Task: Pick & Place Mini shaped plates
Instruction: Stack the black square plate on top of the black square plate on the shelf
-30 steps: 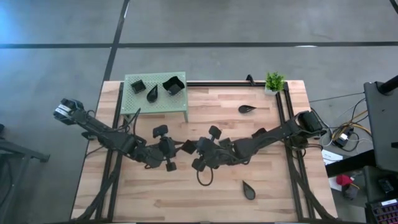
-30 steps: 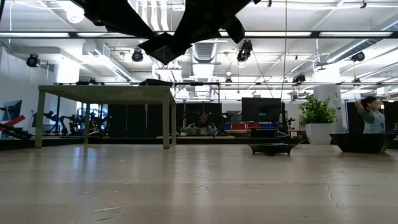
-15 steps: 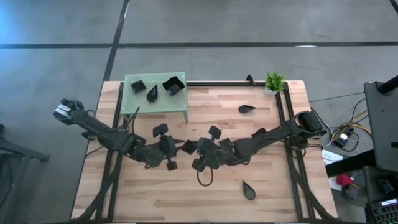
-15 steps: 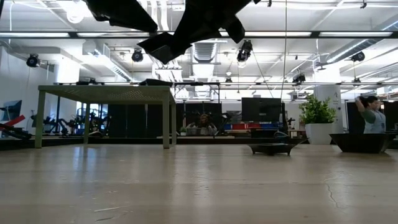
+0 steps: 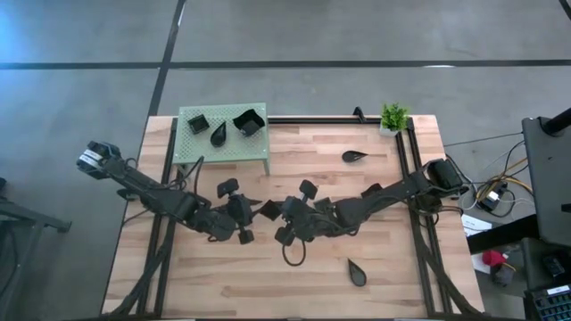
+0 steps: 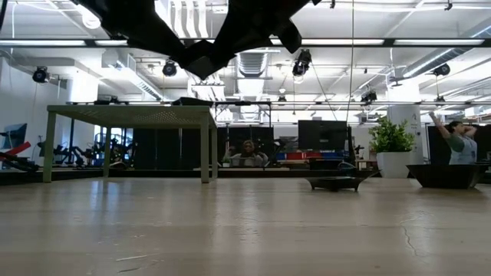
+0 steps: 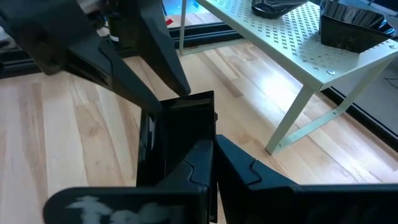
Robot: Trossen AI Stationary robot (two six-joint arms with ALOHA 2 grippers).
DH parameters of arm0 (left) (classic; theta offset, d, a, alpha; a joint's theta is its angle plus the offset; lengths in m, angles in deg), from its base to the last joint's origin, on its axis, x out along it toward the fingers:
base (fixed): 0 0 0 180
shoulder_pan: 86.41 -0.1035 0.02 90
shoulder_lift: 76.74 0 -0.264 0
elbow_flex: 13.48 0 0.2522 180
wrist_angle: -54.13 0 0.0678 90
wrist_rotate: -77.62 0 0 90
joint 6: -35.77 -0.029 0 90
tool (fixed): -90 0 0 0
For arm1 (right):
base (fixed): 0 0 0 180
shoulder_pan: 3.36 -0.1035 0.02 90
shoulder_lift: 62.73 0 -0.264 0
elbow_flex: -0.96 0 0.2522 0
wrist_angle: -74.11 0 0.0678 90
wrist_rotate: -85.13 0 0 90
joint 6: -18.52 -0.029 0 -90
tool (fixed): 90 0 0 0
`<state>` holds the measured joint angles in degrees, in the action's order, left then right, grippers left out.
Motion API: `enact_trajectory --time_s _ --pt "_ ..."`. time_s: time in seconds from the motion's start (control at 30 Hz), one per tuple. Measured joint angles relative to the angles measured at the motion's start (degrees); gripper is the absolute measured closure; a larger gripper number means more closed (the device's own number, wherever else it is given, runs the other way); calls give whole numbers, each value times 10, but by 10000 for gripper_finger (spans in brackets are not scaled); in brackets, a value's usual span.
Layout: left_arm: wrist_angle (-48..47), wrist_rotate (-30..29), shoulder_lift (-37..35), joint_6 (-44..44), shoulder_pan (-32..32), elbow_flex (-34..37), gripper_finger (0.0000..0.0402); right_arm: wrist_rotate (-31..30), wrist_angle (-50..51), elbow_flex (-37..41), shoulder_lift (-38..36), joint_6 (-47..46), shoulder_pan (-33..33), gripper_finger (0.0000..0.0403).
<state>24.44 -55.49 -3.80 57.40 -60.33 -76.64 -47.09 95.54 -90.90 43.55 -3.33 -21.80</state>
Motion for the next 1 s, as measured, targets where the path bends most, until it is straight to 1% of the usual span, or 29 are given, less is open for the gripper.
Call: enact_trajectory --time_s 0.4,0.47,0.6,0.63,0.83,1.0 --pt "10 1 0 5 -1 1 310 0 -28 0 0 20 0 392" --pt "10 2 0 5 -1 1 324 0 -32 0 0 24 0 392" --pt "8 -2 0 -3 -1 1 385 0 -34 0 0 24 0 392" --pt "8 -2 0 -2 -1 1 391 0 -33 0 0 23 0 392" --pt "7 -2 0 9 -2 1 398 2 -34 0 0 23 1 384" --pt "8 7 0 12 -6 1 400 7 -36 0 0 26 0 350"
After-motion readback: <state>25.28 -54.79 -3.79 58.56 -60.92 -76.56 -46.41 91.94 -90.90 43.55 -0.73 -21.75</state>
